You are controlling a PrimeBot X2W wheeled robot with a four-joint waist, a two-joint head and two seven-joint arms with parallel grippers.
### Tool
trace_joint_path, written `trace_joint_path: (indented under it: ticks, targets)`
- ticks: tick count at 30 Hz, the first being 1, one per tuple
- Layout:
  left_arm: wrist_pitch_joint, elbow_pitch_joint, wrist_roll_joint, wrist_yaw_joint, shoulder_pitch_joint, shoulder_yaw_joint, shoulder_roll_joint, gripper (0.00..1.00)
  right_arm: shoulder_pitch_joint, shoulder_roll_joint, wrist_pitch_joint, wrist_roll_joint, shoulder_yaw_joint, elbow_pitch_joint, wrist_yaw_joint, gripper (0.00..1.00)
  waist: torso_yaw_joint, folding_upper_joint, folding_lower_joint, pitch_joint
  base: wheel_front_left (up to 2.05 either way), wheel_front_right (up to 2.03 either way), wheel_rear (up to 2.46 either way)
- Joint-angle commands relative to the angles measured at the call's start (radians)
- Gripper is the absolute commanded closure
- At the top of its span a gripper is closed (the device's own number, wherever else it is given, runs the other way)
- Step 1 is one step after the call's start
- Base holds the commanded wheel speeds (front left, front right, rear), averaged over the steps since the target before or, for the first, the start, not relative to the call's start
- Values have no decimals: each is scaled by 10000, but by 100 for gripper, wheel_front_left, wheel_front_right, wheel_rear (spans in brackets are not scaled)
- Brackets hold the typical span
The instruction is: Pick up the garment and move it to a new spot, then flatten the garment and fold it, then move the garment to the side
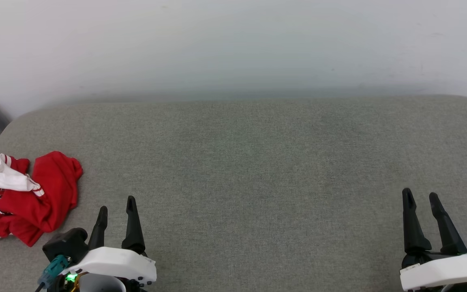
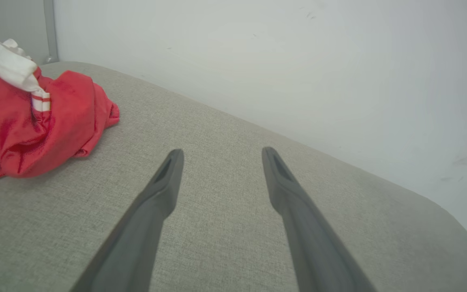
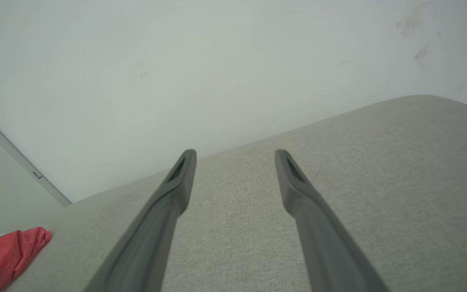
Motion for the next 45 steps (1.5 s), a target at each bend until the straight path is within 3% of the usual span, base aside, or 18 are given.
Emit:
trace_joint_path:
  ticks: [1,26,45]
  targets:
    - [-103,-166,301,56,24,-84,57,0,65,3,-106,-323,-2,-184,-2,0,2,0,-1,3,0,0,0]
    - [-705,-231,2691,327,309,-464,39,0,458,10,-720,-2551,-6,-622,-2,0,34,0,-1,55,0,0,0]
    - [-1097,-19,3930,-33,550,-185,-319,0,711,14,-1084,-3564,-27,-757,-3,0,72,0,-1,83,0,0,0]
